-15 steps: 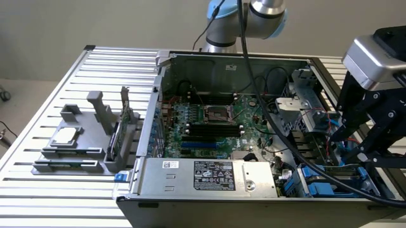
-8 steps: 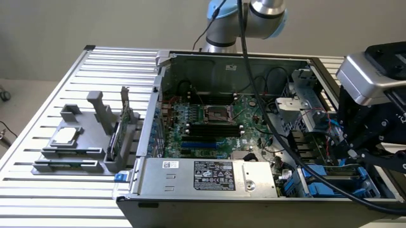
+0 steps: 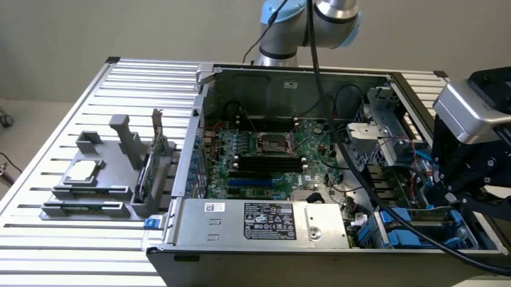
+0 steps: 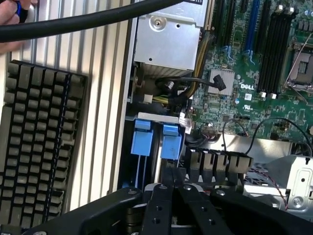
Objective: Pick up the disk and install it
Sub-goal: 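Insert the disk into the insertion slot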
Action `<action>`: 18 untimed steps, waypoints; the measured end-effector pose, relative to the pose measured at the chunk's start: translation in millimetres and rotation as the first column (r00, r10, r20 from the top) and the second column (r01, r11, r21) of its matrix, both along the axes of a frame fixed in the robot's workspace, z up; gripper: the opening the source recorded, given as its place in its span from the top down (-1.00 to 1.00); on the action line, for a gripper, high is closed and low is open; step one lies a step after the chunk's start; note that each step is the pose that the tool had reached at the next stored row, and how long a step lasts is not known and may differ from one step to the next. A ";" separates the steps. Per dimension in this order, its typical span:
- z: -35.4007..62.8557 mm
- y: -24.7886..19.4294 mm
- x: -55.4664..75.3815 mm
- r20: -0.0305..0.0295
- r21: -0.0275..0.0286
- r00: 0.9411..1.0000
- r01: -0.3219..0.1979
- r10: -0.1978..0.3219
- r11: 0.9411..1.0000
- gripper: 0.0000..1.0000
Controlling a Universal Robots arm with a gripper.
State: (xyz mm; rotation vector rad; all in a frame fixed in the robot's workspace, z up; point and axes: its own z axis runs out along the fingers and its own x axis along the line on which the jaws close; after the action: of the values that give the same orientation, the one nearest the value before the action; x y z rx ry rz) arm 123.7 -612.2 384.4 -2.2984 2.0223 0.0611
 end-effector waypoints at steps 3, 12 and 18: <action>-3.5 0.0 5.6 0.001 0.000 1.000 -0.004 0.004 1.000 0.79; -19.4 0.0 14.0 0.001 0.000 1.000 -0.024 0.024 1.000 0.79; -30.2 0.0 15.7 0.001 0.000 0.999 -0.036 0.036 0.999 0.79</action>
State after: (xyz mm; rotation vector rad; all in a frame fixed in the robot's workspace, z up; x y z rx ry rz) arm 139.4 -612.2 354.2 -2.3346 1.9800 0.0616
